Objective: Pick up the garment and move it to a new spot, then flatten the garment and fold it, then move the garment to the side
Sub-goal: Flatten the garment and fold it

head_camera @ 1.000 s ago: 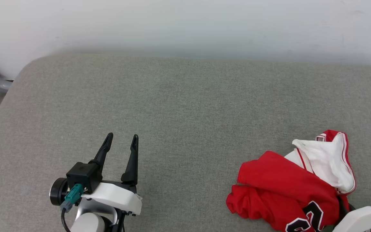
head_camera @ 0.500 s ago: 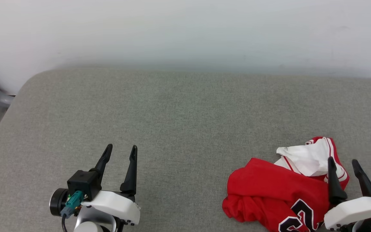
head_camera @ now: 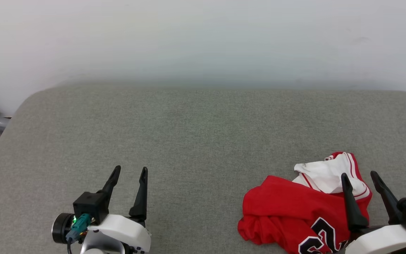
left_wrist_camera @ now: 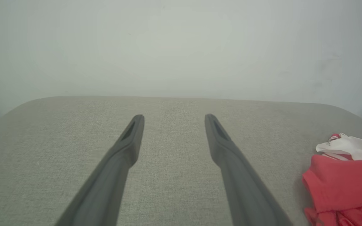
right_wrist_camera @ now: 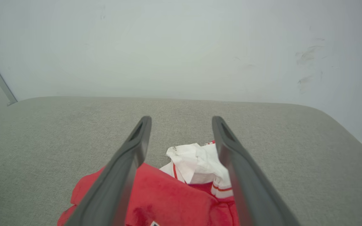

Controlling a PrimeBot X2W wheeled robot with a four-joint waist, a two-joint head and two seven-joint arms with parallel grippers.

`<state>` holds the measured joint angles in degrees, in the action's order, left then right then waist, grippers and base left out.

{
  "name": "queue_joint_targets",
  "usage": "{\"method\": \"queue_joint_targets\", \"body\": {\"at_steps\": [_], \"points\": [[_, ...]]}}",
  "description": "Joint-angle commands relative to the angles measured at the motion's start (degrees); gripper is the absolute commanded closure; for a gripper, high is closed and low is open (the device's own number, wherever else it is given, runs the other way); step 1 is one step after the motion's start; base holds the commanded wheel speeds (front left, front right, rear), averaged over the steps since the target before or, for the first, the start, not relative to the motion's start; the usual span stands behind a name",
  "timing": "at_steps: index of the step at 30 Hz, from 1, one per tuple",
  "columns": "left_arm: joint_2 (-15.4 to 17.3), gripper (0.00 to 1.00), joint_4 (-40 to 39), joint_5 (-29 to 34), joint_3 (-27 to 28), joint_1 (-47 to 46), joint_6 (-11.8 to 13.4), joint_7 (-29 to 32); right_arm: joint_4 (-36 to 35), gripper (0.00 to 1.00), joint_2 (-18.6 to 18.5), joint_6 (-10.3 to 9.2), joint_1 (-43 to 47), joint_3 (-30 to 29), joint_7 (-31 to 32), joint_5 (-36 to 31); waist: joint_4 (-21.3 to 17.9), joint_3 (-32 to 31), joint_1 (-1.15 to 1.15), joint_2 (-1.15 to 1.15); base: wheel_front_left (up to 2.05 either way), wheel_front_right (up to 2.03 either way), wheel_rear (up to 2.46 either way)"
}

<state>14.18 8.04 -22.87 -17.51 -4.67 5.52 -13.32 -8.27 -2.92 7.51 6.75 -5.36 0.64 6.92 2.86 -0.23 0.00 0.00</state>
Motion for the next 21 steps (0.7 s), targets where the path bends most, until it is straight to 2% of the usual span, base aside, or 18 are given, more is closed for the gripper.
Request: {"method": "queue_joint_targets", "body": {"at_steps": [1,5,12,17,18,21], "points": [[0.32,0.0,-0.29,0.2,-0.23,0.12,-0.37,0.25,-1.07,0.0,0.05,-0.04,0.84,0.35,0.46,0.04,-0.44,0.26,0.0,0.0,0.0,0.0,0.0],[0.05,0.0,-0.42,1.15,-2.94,-2.63,-2.04,2.3,-3.66,0.0,0.06,-0.04,1.52,0.73,2.12,0.35,-1.24,1.34,0.0,0.0,0.0,0.0,0.0],[-3.06,0.0,2.21,1.63,-11.19,-10.25,-8.04,11.09,-5.77,0.0,0.06,-0.04,0.29,0.8,3.52,0.38,-2.76,4.31,0.0,0.0,0.0,0.0,0.0],[-5.18,0.0,6.39,0.44,-16.66,-15.89,-11.16,19.62,-6.05,0.0,0.07,-0.04,-0.71,0.87,4.29,0.36,-4.5,6.31,0.0,0.0,0.0,0.0,0.0],[-5.7,0.0,8.66,-0.72,-19.48,-18.49,-12.08,24.92,-5.9,0.0,0.06,-0.04,-1.03,0.65,4.46,-0.44,-5.68,6.97,0.0,0.0,0.0,0.0,0.0],[-5.72,0.0,10.12,-1.92,-22.14,-21.25,-12.64,30.22,-6.01,0.0,0.07,-0.04,-1.63,0.83,4.67,-0.15,-6.93,8.25,0.0,0.0,0.0,0.0,0.0]]}}
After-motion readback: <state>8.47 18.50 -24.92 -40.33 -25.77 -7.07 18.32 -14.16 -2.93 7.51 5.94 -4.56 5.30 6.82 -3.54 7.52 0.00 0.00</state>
